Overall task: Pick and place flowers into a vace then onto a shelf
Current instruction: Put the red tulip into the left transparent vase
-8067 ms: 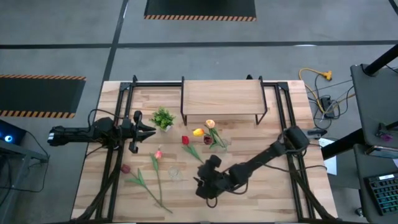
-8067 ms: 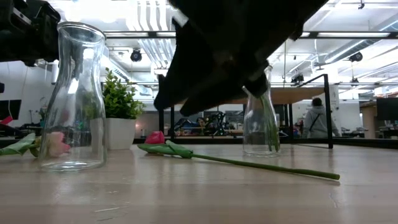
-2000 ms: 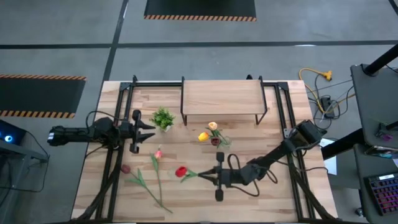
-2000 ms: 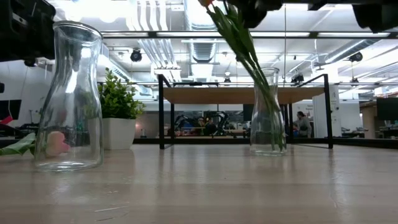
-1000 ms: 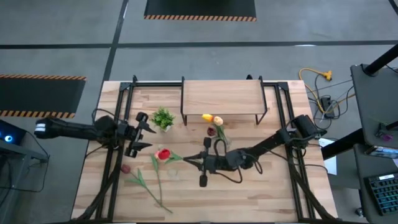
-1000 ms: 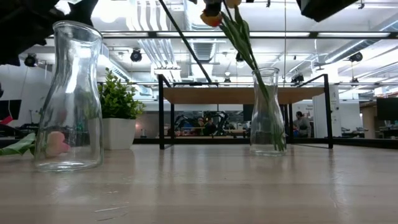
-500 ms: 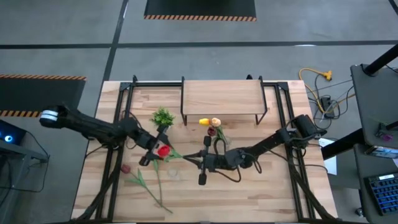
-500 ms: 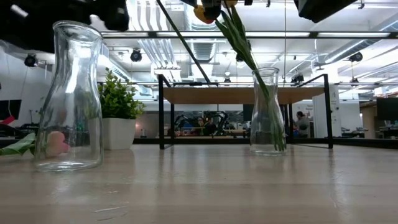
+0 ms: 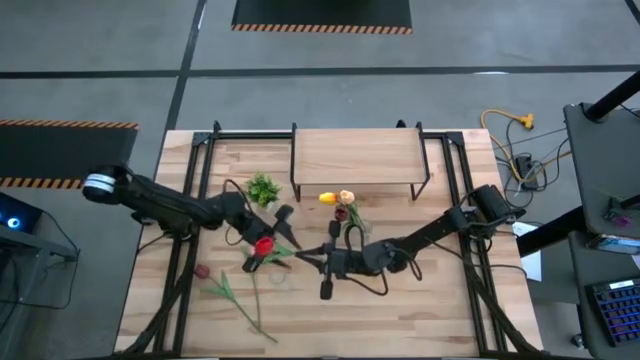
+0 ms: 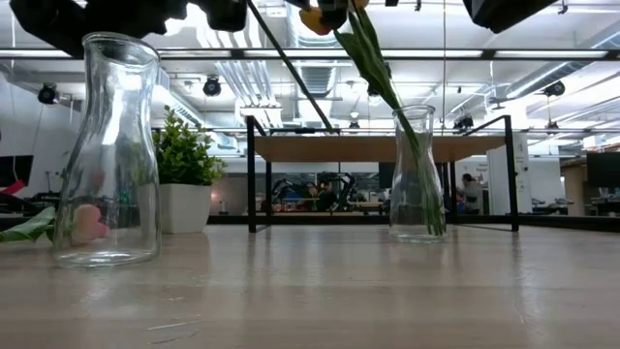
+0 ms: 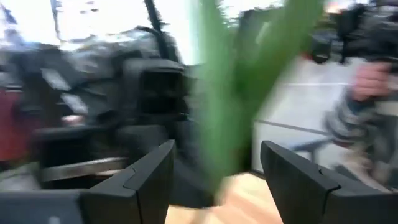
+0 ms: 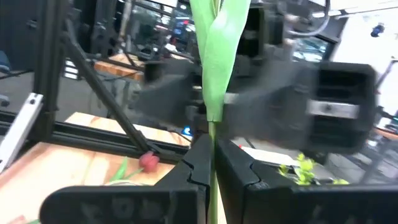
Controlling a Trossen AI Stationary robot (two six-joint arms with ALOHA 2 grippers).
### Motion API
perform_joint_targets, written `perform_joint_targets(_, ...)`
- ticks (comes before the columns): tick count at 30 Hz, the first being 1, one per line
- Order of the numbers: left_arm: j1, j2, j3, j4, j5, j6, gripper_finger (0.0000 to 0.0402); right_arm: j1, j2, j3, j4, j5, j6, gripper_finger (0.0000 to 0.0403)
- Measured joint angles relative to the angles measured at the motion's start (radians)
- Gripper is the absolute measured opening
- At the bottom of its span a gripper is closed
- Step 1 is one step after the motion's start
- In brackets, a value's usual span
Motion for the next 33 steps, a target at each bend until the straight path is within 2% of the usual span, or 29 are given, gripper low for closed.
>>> perform_joint_targets(6, -0.013, 0.022, 0.021, 0.001, 0.009, 0.039, 0.0217, 0.0, 0.0, -0.001, -0.004, 0.04, -0.004, 0.0009)
perform_joint_targets(10, -0.013, 0.013, 0.021, 0.004, 0.009, 0.04, 0.0201, 0.0, 0.0, -0.002, -0.01, 0.04, -0.002, 0.0009)
perform_joint_targets(19, -0.013, 0.012, 0.021, 0.011, 0.002, 0.04, 0.0115, 0.0, 0.0, -0.002, -0.01, 0.036, 0.0, 0.0009)
perform_joint_targets(26, -0.012, 0.011, 0.029, 0.016, -0.003, 0.041, 0.0017, 0.0, 0.0, -0.002, -0.012, 0.032, 0.001, 0.0009)
perform_joint_targets(33, -0.012, 0.011, 0.037, 0.011, -0.026, 0.037, 0.0001, 0.0, 0.0, -0.002, -0.025, 0.034, 0.042, 0.0015)
